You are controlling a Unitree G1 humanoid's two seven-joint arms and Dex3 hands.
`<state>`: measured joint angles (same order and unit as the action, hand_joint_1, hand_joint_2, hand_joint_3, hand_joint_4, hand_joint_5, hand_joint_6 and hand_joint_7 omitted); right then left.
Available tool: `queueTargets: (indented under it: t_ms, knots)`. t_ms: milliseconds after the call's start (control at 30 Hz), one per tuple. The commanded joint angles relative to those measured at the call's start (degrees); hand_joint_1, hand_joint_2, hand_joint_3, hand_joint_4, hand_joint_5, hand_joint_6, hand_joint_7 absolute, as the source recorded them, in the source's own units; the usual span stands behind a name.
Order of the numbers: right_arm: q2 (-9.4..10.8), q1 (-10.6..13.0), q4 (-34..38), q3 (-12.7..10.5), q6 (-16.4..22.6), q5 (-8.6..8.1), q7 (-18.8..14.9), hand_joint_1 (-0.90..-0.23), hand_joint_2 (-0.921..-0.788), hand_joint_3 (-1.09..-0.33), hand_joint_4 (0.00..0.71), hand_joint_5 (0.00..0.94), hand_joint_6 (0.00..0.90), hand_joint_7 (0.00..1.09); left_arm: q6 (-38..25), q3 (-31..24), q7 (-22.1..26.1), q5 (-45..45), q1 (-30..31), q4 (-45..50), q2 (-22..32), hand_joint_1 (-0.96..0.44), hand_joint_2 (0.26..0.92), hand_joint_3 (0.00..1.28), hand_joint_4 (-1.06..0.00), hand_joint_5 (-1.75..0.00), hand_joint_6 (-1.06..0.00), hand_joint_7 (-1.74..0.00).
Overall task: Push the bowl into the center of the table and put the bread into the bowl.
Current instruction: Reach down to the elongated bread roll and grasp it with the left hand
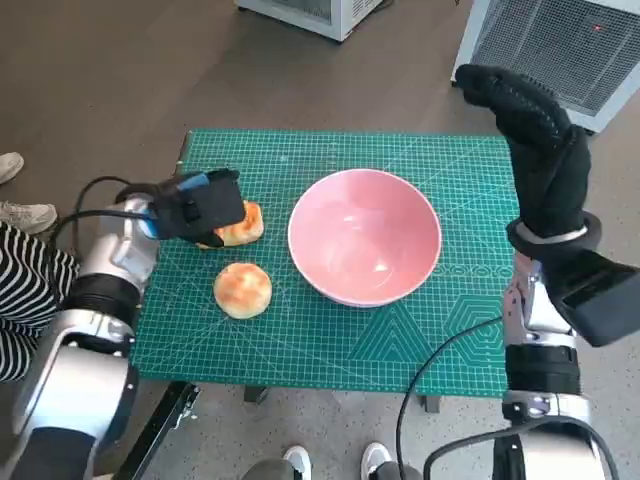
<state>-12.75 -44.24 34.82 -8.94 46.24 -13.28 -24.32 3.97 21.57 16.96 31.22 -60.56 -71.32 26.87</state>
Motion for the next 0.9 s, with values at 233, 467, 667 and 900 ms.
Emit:
queueTargets:
  t_ms: [233, 467, 667, 900]
  knots:
    - [0.1, 2.2, -1.7, 0.0, -1.9, 0.08, 0.5, -0.807, -0.921, -0.717, 0.171, 0.012, -0.001, 0.61, -2.0, 2.2, -1.3, 1.9, -1.4, -2.6, -2.1, -0.16, 0.726, 0.01, -0.12, -0.01, -0.25, -0.02]
    - [-0.1, 2.6, -2.0, 0.0, -2.1, 0.33, 0.7, -0.807, -0.921, -0.717, 0.172, 0.011, -0.001, 0.61, -3.6, 3.0, -3.8, 2.7, -0.8, -4.2, -3.4, -0.17, 0.741, 0.01, -0.17, -0.02, -0.27, -0.03]
    - [-0.2, 2.7, -2.0, -0.1, -2.4, 0.24, 0.6, -0.807, -0.921, -0.717, 0.172, 0.011, -0.001, 0.61, -4.0, 3.0, -7.8, 3.1, -0.3, -5.0, -4.2, -0.16, 0.763, 0.01, -0.28, -0.03, -0.42, -0.07]
    - [-0.1, 3.0, -2.4, 0.0, -2.6, -0.01, 0.5, -0.804, -0.921, -0.716, 0.172, 0.01, -0.001, 0.6, -2.5, 4.3, -13.0, 4.6, 0.9, -5.4, -4.1, -0.09, 0.813, 0.02, -0.58, -0.07, -0.65, -0.11]
